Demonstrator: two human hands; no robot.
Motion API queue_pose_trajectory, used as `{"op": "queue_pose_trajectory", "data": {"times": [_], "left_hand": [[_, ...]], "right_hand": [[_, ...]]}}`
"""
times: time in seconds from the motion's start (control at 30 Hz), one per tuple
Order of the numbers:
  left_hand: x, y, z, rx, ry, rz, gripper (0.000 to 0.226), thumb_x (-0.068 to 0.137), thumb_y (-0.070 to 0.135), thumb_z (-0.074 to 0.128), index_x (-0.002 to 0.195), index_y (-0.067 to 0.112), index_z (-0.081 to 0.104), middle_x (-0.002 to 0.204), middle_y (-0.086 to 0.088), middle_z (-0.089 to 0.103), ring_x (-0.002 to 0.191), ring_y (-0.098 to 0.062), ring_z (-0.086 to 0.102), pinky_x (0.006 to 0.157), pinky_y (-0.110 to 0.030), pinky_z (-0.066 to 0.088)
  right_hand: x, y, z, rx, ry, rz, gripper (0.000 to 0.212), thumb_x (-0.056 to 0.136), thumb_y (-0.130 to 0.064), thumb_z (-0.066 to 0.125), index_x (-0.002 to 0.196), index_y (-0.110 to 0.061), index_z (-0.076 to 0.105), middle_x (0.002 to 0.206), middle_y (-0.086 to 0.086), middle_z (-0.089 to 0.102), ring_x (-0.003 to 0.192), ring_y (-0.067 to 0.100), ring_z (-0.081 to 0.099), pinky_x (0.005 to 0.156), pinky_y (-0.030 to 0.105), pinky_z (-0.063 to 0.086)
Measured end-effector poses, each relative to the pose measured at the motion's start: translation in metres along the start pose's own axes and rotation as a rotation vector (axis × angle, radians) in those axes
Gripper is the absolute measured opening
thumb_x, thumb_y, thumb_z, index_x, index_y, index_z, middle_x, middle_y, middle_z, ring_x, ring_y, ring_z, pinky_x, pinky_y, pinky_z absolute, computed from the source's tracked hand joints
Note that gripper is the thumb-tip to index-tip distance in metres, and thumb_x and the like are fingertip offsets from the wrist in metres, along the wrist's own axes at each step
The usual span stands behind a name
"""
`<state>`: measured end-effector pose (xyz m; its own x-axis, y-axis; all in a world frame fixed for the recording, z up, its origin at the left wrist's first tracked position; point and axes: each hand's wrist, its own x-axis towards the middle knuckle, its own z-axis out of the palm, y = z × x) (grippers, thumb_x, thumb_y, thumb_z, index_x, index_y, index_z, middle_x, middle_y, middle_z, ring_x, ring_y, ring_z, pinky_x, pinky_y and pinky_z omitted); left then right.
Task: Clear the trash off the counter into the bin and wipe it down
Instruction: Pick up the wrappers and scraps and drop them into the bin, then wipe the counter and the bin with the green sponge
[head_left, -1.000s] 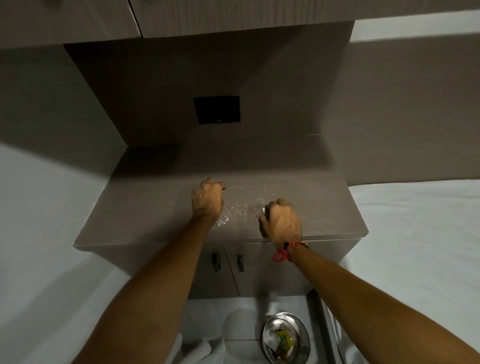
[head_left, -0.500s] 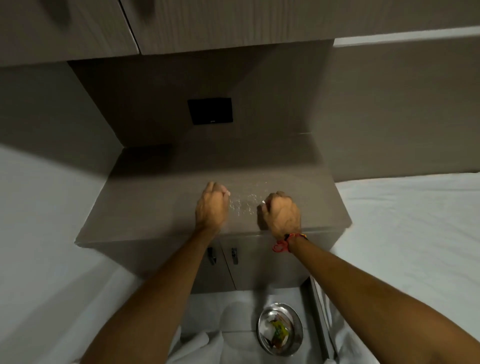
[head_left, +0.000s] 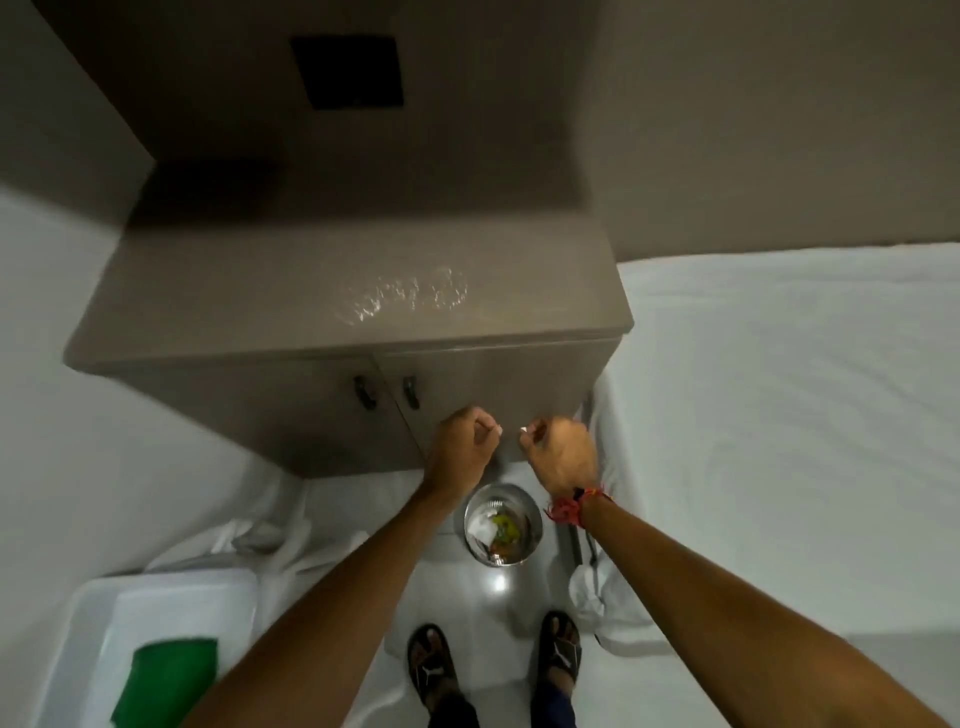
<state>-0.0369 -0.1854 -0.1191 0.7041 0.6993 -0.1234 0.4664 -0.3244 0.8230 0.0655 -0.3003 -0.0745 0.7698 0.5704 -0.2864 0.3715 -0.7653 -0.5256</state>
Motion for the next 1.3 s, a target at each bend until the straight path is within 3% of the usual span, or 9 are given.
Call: {"op": "queue_pose_trajectory", "data": {"times": [0.1,0.2,0.33,0.53,0.77,0.9,1.03,1.17,1.3], "left_hand": [[-0.02,-0.053,0.038,-0.012,-0.059,-0.136,0.007,0.088,0.023,0.069,0.089,0.016,0.067,0.077,0.005,0.068,0.072,-0.012,0.065,0.062,-0.017,0.047],[-0.027,-0.113,0.081,0.019,-0.063,-0.256,0.007,0.084,0.019,0.073,0.088,0.013,0.07,0.079,0.003,0.07,0.075,-0.016,0.067,0.059,-0.005,0.041],[-0.031,-0.187,0.142,0.042,-0.042,-0.394,0.008,0.085,0.011,0.07,0.088,0.004,0.071,0.087,-0.016,0.075,0.083,-0.032,0.07,0.072,-0.032,0.053],[-0.016,-0.258,0.198,0.087,-0.025,-0.47,0.016,0.088,0.019,0.068,0.095,0.006,0.072,0.097,-0.016,0.076,0.094,-0.035,0.069,0.083,-0.039,0.057],[-0.025,-0.284,0.209,0.093,-0.058,-0.461,0.02,0.09,0.022,0.068,0.101,0.005,0.068,0.102,-0.012,0.076,0.094,-0.028,0.071,0.073,-0.024,0.049],[-0.031,-0.259,0.182,0.086,-0.056,-0.403,0.02,0.092,0.018,0.065,0.107,0.005,0.065,0.105,-0.014,0.075,0.097,-0.028,0.071,0.078,-0.032,0.057],[-0.04,-0.216,0.131,0.107,-0.01,-0.284,0.022,0.094,0.019,0.061,0.112,0.007,0.063,0.11,-0.011,0.072,0.102,-0.025,0.068,0.088,-0.04,0.058],[-0.067,-0.169,0.053,0.255,0.116,-0.182,0.031,0.098,0.021,0.057,0.127,0.011,0.056,0.126,-0.008,0.065,0.12,-0.023,0.059,0.101,-0.036,0.052],[-0.104,-0.135,-0.035,0.433,0.334,-0.127,0.039,0.096,0.027,0.059,0.132,0.015,0.052,0.129,-0.009,0.063,0.121,-0.023,0.058,0.102,-0.035,0.05]], "right_hand": [[-0.003,0.037,0.043,0.005,-0.048,0.088,0.023,0.09,-0.031,0.066,0.07,-0.021,0.062,0.066,-0.003,0.063,0.063,0.018,0.065,0.052,0.021,0.045],[0.004,0.078,0.099,0.021,-0.13,0.15,0.013,0.087,-0.026,0.068,0.075,-0.021,0.067,0.08,0.0,0.072,0.075,0.019,0.07,0.066,0.031,0.061],[0.023,0.134,0.175,0.007,-0.182,0.257,0.013,0.089,-0.026,0.066,0.093,-0.016,0.074,0.093,0.005,0.074,0.085,0.024,0.072,0.076,0.036,0.062],[0.059,0.188,0.252,-0.049,-0.174,0.27,0.02,0.087,-0.027,0.068,0.103,-0.016,0.074,0.096,0.006,0.073,0.079,0.023,0.067,0.068,0.023,0.052],[0.057,0.213,0.284,-0.07,-0.2,0.201,0.016,0.09,-0.027,0.068,0.098,-0.013,0.072,0.093,0.006,0.071,0.081,0.026,0.069,0.074,0.033,0.061],[0.045,0.189,0.27,-0.136,-0.228,0.02,0.013,0.094,-0.027,0.062,0.098,-0.015,0.067,0.087,0.003,0.07,0.078,0.023,0.07,0.069,0.037,0.062],[0.027,0.138,0.241,-0.278,-0.239,-0.29,0.029,0.094,-0.025,0.056,0.121,-0.016,0.061,0.111,0.006,0.068,0.096,0.023,0.064,0.076,0.041,0.06],[-0.004,0.065,0.2,-0.351,-0.223,-0.619,0.043,0.089,-0.016,0.06,0.131,-0.007,0.055,0.122,0.013,0.063,0.11,0.03,0.057,0.088,0.042,0.053],[-0.041,-0.013,0.173,-0.397,-0.248,-0.873,0.049,0.087,-0.014,0.061,0.134,-0.003,0.054,0.13,0.019,0.059,0.121,0.036,0.053,0.104,0.045,0.043]]}}
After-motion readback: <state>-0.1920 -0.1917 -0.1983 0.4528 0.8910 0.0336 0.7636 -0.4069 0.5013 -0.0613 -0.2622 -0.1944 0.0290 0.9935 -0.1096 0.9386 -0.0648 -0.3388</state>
